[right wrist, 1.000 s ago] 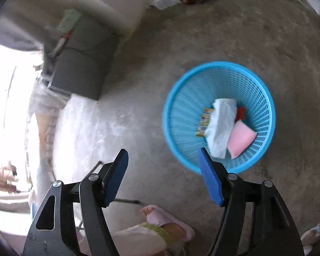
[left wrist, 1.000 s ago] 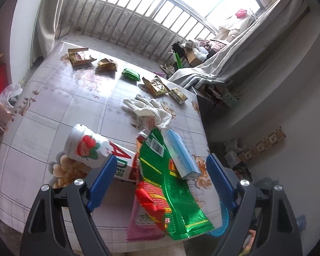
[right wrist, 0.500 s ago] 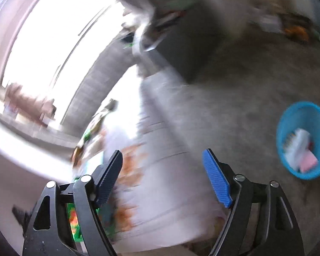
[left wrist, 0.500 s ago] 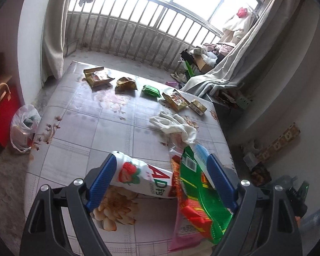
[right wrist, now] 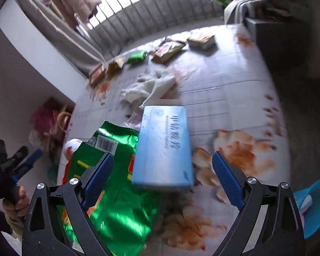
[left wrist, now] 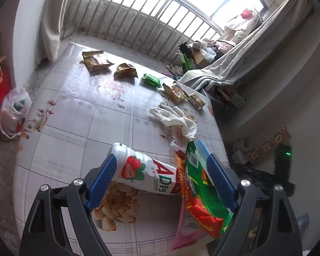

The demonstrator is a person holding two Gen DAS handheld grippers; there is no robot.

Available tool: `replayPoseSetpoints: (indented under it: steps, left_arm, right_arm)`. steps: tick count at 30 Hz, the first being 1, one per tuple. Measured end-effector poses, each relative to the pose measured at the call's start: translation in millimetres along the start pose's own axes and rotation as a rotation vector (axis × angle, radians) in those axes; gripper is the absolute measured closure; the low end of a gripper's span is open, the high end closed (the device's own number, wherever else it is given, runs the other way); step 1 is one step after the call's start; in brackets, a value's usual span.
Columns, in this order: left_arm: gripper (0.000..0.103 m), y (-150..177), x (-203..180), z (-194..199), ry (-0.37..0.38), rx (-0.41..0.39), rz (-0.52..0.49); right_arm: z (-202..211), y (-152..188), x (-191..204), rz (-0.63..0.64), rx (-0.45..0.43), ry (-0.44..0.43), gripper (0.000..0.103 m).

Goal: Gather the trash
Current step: 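Grasp the white glove with left gripper while right grasps blue tablets box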

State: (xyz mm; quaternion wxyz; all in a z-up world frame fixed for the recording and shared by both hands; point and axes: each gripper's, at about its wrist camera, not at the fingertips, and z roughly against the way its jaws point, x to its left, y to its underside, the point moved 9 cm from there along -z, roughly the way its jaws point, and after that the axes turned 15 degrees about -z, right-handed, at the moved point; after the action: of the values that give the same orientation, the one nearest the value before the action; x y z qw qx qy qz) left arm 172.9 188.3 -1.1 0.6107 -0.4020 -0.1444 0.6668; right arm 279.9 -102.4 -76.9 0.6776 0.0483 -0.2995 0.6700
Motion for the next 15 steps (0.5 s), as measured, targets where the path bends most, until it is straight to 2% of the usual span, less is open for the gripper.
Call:
replayPoseSetpoints:
  steps: [3, 5, 8, 12, 15]
  left_arm:
    - [0.019, -9, -1, -9, 0.052, 0.025, 0.026]
    - [0.019, -19, -4, -22, 0.101, 0.057, 0.040]
    - [0.019, -37, -11, -44, 0.134, 0.115, 0.029]
    - [0.019, -62, -25, -77, 0.122, 0.188, -0.054]
    - [0.019, -75, -40, -106, 0.097, 0.254, -0.183]
  right_arm:
    - [-19, -7, -1, 0.012, 0.006, 0.063, 0.014]
    - [-23, -7, 1, 0.014, 0.021, 0.054, 0.014]
    - [-31, -7, 1, 0.003, 0.051, 0.037, 0.014]
    - [-40, -10, 1, 0.008, 0.082, 0.031, 0.014]
    - [-46, -10, 1, 0.001, 0.106, 0.015, 0.014]
